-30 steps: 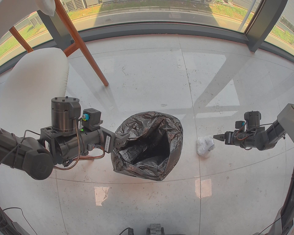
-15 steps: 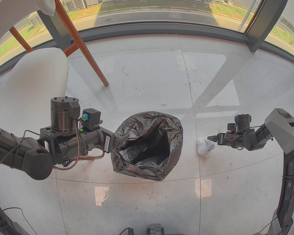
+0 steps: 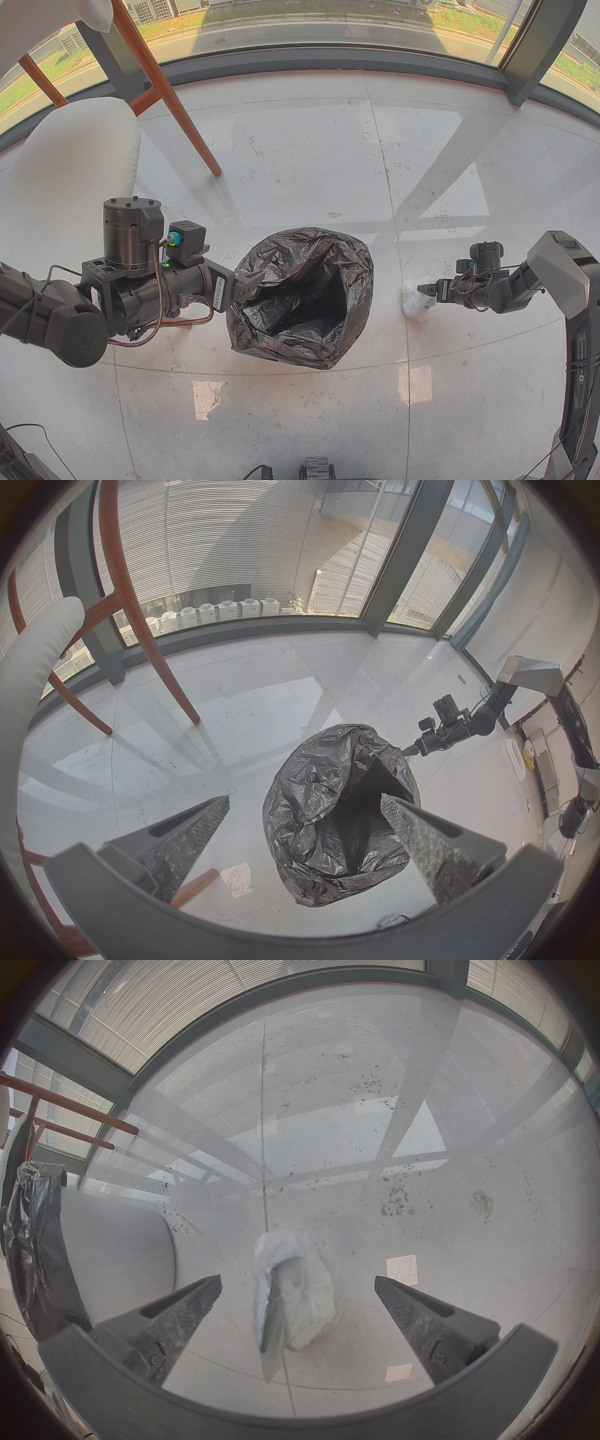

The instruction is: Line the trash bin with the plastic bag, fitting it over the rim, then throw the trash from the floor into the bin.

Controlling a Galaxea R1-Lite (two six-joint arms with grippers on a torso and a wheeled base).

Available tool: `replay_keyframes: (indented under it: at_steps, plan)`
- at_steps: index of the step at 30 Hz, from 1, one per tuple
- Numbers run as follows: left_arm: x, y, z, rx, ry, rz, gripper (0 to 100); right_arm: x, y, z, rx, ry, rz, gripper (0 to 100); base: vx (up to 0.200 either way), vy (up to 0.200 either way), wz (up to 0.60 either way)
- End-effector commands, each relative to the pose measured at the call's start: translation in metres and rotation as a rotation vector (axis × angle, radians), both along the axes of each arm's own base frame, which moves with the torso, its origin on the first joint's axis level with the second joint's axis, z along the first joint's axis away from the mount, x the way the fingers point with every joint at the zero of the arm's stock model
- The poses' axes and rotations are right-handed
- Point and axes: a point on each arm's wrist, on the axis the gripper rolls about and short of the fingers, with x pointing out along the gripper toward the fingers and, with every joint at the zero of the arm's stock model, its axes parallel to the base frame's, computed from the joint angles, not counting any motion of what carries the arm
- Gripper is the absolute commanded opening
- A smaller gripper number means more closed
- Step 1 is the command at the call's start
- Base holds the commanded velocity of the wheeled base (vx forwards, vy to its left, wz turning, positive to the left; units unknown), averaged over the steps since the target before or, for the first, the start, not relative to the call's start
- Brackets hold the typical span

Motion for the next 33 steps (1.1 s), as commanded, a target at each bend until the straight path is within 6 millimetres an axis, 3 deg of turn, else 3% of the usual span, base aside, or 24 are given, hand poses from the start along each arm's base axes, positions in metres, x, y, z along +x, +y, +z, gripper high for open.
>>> replay_keyframes:
  at_steps: [1, 8, 13, 14, 16, 18, 19, 20, 26, 28, 30, 33]
  plan:
    - [0.001, 0.0, -0.001, 0.002, 0.004, 0.001, 100, 0.005, 0.003, -0.015, 0.0, 0.016, 0.007, 0, 0.0, 0.0, 0.0]
    - [0.001, -0.001, -0.003, 0.003, 0.009, 0.002, 100, 0.011, 0.006, -0.026, 0.0, 0.018, 0.01, 0, 0.0, 0.0, 0.0]
    - [0.001, -0.001, -0.003, 0.003, 0.009, 0.002, 100, 0.012, 0.003, -0.012, 0.003, -0.007, 0.004, 0, 0.0, 0.0, 0.0]
    - [0.001, -0.001, -0.003, 0.003, 0.009, 0.002, 100, 0.01, 0.0, 0.016, 0.008, -0.054, -0.003, 0, 0.0, 0.0, 0.0]
    - [0.001, 0.0, -0.003, 0.002, 0.011, 0.002, 100, 0.006, -0.001, 0.035, 0.012, -0.083, -0.002, 0, 0.0, 0.0, 0.0]
    - [0.001, 0.0, -0.002, 0.001, 0.008, 0.002, 100, -0.006, -0.007, 0.074, 0.016, -0.138, -0.009, 0, 0.0, 0.0, 0.0]
    - [0.001, 0.0, -0.002, -0.001, 0.008, 0.003, 100, -0.008, -0.007, 0.079, 0.017, -0.146, -0.009, 0, 0.0, 0.0, 0.0]
    - [0.001, 0.0, -0.002, -0.002, 0.006, 0.002, 100, -0.018, -0.007, 0.111, 0.024, -0.193, 0.0, 0, 0.0, 0.0, 0.0]
    - [0.0, 0.0, 0.002, -0.011, -0.012, 0.001, 100, -0.07, 0.0, 0.225, 0.059, -0.282, 0.067, 0, 0.0, 0.0, 0.0]
    - [0.0, 0.0, 0.002, -0.012, -0.015, 0.001, 100, -0.085, 0.006, 0.243, 0.068, -0.282, 0.096, 0, 0.0, 0.0, 0.0]
    - [-0.003, 0.002, 0.002, -0.01, -0.016, 0.0, 100, -0.108, 0.024, 0.265, 0.082, -0.277, 0.158, 0, 0.0, 0.0, 0.0]
    - [-0.005, 0.003, -0.001, -0.003, -0.004, 0.0, 100, -0.124, 0.046, 0.27, 0.09, -0.26, 0.227, 0, 0.0, 0.0, 0.0]
